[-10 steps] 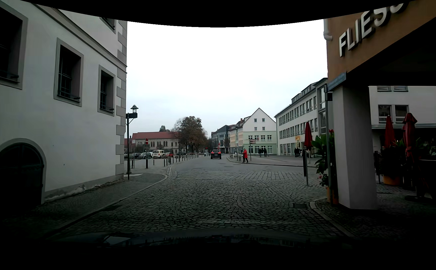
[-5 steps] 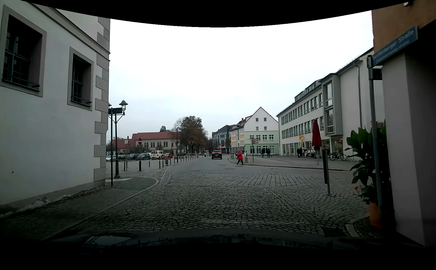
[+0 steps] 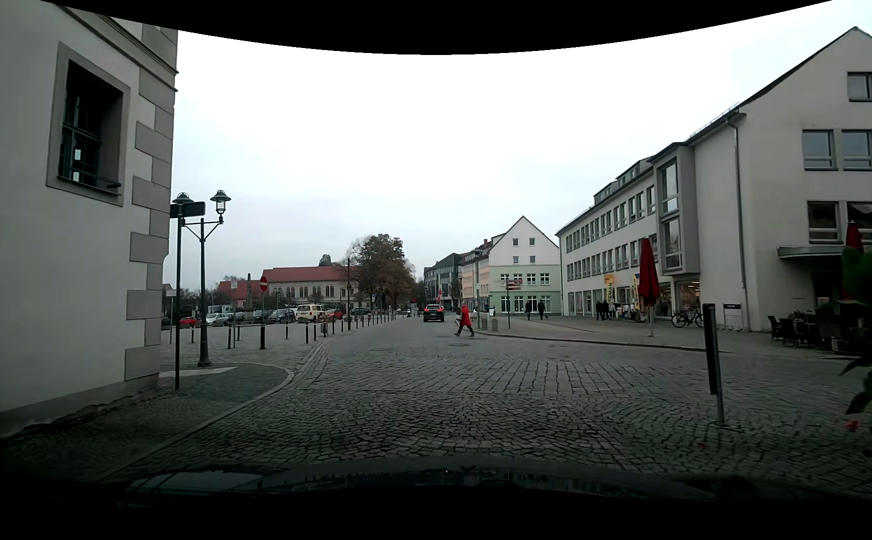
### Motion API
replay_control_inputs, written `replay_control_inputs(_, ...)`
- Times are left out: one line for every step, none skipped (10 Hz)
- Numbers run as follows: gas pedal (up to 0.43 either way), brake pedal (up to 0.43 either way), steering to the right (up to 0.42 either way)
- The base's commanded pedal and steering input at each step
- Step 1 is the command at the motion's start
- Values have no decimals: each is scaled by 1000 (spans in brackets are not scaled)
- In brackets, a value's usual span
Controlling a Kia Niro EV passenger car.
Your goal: Follow the waypoints while adhering to traffic rules and regulations
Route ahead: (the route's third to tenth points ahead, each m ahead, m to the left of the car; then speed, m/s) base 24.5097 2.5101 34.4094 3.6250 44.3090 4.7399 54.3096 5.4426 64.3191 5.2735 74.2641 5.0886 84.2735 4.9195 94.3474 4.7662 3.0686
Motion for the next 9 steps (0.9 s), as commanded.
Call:
replay_control_inputs(0,12,0)
replay_control_inputs(0,12,0)
replay_control_inputs(0,24,4)
replay_control_inputs(0,37,5)
replay_control_inputs(0,61,5)
replay_control_inputs(0,91,4)
replay_control_inputs(0,110,9)
replay_control_inputs(0,122,12)
replay_control_inputs(0,159,11)
